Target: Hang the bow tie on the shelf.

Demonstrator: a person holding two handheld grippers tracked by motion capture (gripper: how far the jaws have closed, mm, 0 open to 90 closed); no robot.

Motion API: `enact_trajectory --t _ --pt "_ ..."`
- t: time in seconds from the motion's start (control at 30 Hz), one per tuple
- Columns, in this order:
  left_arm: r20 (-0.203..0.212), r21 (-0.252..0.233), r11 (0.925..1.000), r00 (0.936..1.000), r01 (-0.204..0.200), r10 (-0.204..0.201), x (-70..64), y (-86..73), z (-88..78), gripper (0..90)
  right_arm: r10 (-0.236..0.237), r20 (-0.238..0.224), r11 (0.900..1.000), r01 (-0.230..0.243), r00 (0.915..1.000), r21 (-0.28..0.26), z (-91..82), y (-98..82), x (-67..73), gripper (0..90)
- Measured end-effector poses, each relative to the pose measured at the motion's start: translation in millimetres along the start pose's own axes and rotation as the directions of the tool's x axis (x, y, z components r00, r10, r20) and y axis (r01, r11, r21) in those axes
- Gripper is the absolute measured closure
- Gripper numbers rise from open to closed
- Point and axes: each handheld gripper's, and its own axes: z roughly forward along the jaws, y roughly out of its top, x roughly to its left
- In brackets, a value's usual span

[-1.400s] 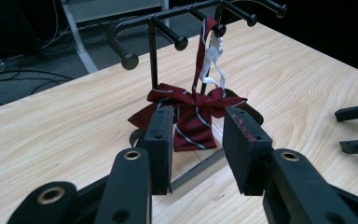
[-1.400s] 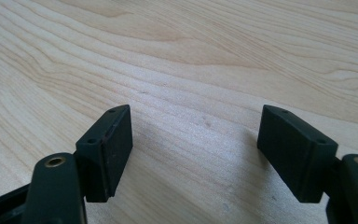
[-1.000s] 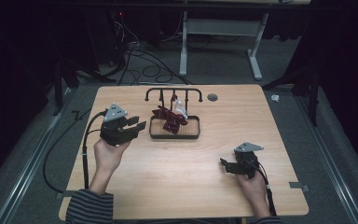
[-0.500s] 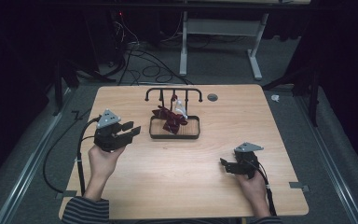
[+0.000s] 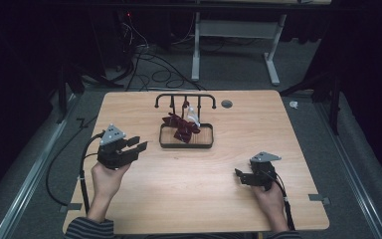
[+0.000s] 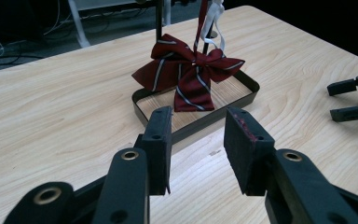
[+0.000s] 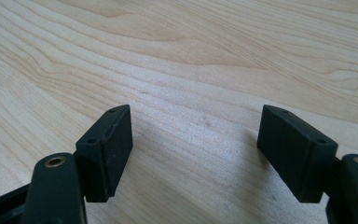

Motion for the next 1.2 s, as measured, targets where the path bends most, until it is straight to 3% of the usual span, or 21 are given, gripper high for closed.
enact_trajectory --t 0.47,0.57,1.2 --pt "-0.001 -0.009 0.9997 0.9998 0.021 -0.021 -0.7 -17.8 -8.3 62.3 0.001 0.0 1.0 -0.001 1.0 0.0 0.0 0.0 0.1 27.8" --pt "-0.012 0.002 0.9999 0.9999 0.012 -0.012 -1.7 -19.8 -7.6 62.3 0.001 0.001 1.0 -0.001 1.0 0.0 0.0 0.0 0.1 27.8" --pt "-0.006 0.025 0.9987 0.999 0.046 -0.045 -4.1 -43.2 -3.7 61.0 0.001 0.001 1.0 -0.001 1.0 0.0 0.0 0.1 0.2 27.8"
